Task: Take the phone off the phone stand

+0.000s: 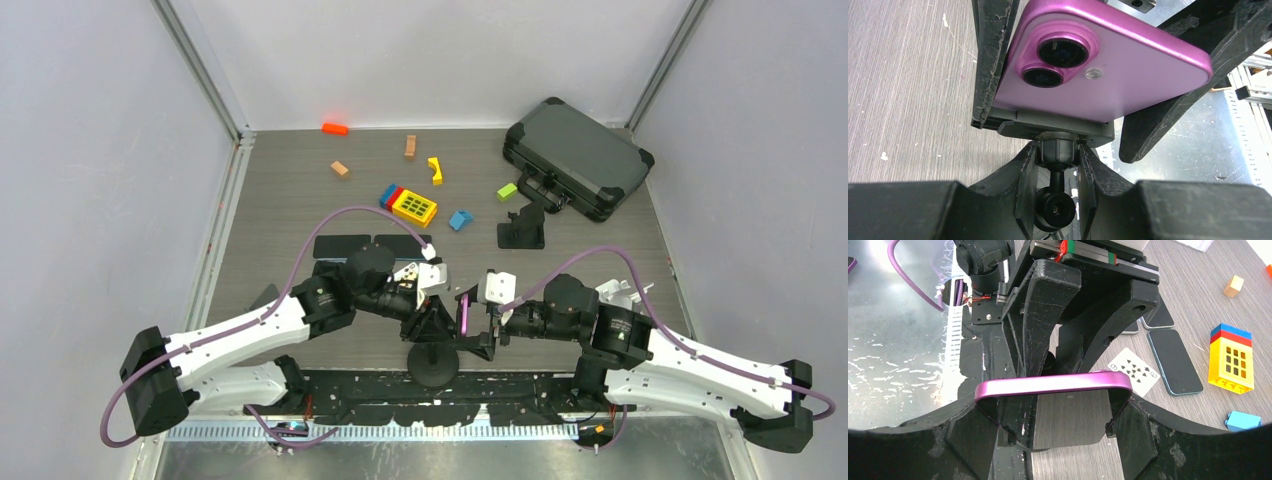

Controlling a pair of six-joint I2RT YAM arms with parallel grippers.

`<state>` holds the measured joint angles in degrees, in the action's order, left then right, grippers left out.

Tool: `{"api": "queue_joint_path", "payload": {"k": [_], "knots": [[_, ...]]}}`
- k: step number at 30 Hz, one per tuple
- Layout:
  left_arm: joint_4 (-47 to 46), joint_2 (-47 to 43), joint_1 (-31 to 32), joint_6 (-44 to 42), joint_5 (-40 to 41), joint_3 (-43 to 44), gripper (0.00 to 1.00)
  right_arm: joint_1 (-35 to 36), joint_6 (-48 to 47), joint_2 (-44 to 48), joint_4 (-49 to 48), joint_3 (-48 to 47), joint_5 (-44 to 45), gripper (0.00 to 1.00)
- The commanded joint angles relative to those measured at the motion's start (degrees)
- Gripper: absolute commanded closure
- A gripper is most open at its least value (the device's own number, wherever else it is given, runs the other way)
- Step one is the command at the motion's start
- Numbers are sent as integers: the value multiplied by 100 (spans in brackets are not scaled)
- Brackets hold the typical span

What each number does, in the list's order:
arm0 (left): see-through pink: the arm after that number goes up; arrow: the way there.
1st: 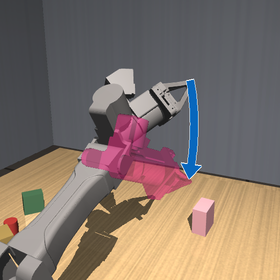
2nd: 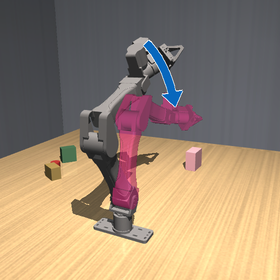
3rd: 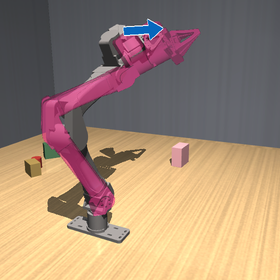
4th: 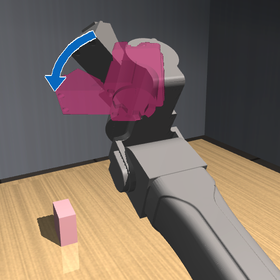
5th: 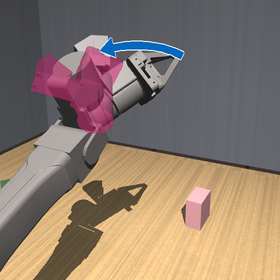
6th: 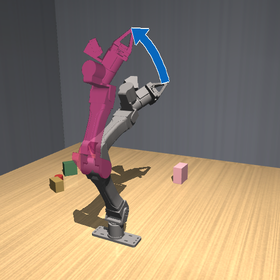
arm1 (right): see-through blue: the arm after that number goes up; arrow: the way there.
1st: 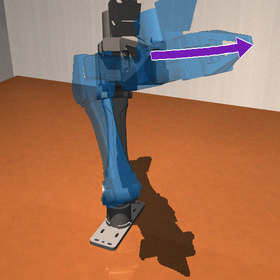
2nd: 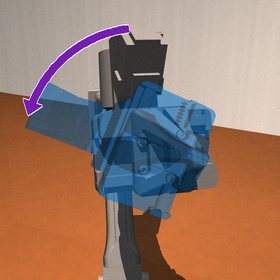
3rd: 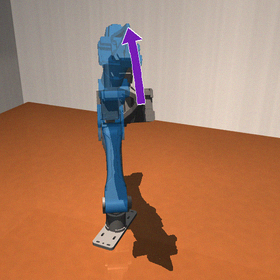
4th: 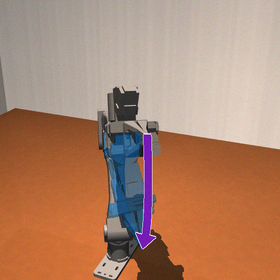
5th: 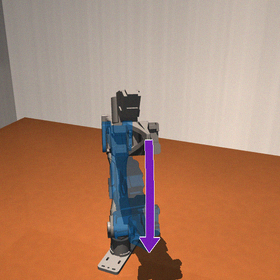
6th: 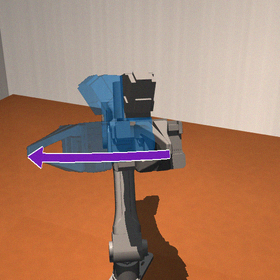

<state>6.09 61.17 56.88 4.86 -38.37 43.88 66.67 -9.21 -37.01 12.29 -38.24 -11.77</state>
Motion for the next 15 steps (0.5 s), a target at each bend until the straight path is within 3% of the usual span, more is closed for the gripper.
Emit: {"api": "queue_joint_path", "payload": {"k": [1,3,4,5,7,15], "knots": [[-145,-89,-156,-185,845,-70,100,65,5,155,-94,-390,88,84],[-254,-141,-151,-158,857,-124,100,69,-16,126,-116,-423,153,78],[-313,-174,-151,-149,857,-156,100,67,-53,116,-110,-435,134,80],[-375,-214,-147,-144,847,-195,100,70,-144,96,-93,-469,142,93],[-431,-271,-149,-194,771,-229,100,71,-283,100,-104,-482,193,99],[-278,-344,-150,-460,335,-204,100,-18,-581,100,-491,-440,407,100]]}}
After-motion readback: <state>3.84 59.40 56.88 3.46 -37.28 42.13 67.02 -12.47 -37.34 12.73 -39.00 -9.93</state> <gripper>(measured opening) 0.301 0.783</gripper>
